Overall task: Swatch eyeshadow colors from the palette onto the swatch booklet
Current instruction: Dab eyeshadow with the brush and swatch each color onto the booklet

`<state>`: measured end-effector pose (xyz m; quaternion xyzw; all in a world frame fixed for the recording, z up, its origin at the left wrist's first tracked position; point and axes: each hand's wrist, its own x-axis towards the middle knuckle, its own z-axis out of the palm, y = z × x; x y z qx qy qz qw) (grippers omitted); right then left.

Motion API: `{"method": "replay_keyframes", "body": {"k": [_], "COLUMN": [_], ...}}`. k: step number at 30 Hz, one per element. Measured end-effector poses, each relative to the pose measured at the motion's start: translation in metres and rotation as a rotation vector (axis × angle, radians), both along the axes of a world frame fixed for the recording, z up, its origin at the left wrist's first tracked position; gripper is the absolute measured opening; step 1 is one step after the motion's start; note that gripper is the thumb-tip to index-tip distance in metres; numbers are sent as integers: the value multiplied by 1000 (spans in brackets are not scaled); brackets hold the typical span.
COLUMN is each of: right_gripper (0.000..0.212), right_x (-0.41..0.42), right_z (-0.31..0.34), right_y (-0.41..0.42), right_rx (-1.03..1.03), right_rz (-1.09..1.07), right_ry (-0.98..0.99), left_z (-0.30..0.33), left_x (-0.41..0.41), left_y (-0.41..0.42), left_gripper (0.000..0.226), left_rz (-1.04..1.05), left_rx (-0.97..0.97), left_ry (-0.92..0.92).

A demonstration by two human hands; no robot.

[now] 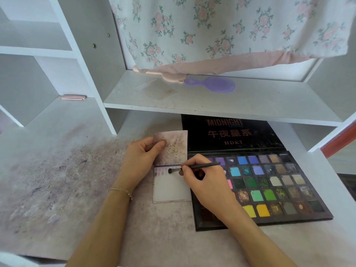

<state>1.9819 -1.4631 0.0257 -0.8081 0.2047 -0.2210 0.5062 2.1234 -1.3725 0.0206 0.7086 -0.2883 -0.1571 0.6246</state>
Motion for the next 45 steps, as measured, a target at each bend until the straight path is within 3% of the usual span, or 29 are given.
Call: {"method": "replay_keyframes", "body": {"k": [7, 10, 16, 26, 45], "right_gripper": [24, 27, 25, 24, 29], "right_x": [-5, -13, -42, -95, -97], "right_z": [11, 16, 18, 4, -6], "right_y": [-10, -16, -38, -83, -86], "right_rx": [180, 202, 179, -65, -183], "right_rz": [-35, -47, -147, -557, -499], "right_ry": [-158, -210, -194, -91, -6], "left_z": [0, -2, -5, -8, -11], "left_x": [1, 3, 4, 5, 6], "left_y": [1, 1, 0, -1, -1], "left_gripper": [28, 20, 14, 14, 16], "left_rz": [-14, -1, -1, -9, 0], "left_rx": [11, 5, -11, -7, -20], "left_ry": [-23, -8, -10, -22, -21]}}
